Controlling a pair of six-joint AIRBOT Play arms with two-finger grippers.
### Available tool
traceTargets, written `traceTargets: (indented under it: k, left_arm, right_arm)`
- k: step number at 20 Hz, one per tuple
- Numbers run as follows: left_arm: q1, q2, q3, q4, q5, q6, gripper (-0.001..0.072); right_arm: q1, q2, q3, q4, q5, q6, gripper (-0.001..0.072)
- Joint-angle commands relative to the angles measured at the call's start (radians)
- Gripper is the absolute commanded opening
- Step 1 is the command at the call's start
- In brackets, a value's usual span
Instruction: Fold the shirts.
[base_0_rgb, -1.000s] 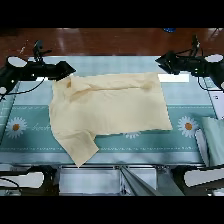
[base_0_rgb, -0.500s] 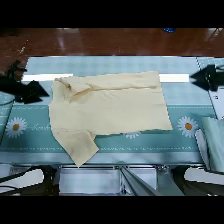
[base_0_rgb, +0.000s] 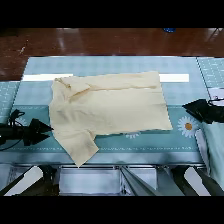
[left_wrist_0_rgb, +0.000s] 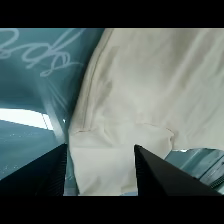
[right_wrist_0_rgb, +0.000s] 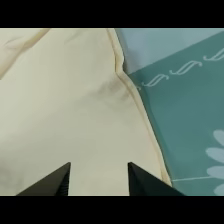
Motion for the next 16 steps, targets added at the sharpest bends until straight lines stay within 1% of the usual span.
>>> traceTargets:
  k: [1,4,7,10,11,13,14,15,16]
  left_arm:
    - [0.029,0.006,-0.069,-0.032,0.053,0.024,0.0501]
    - [0.020,-0.025,-0.071,-0.037,0.057,0.006,0.0501]
    - [-0.030,-0.047,-0.071,-0.055,0.105,0.006,0.0501]
    - [-0.125,-0.047,-0.070,-0.140,0.185,0.002,0.0499]
    - [-0.166,-0.047,-0.070,-0.156,0.215,-0.013,0.0499]
    - [-0.232,-0.048,-0.069,-0.159,0.242,-0.013,0.0497]
    - [-0.254,-0.051,-0.069,-0.159,0.244,-0.012,0.0464]
    - [-0.267,-0.056,-0.069,-0.158,0.237,0.006,0.0211]
    - [-0.269,-0.056,-0.069,-0.160,0.227,0.032,0.0020]
  right_arm:
    - [0.047,0.061,-0.055,0.042,0.015,-0.021,0.0412]
    - [0.085,0.061,-0.055,0.024,0.021,-0.020,0.0412]
    - [0.116,0.061,-0.055,0.023,0.017,-0.008,0.0411]
    - [0.114,0.061,-0.055,0.023,0.010,0.002,0.0412]
    - [0.115,0.061,-0.055,0.022,0.000,0.004,0.0412]
    - [0.103,0.061,-0.050,0.023,-0.024,0.006,0.0411]
    - [0.078,0.061,-0.045,0.021,-0.034,0.005,0.0411]
    - [0.043,0.061,-0.044,0.018,-0.043,0.005,0.0411]
    - [0.000,0.061,-0.044,-0.009,-0.051,0.006,0.0411]
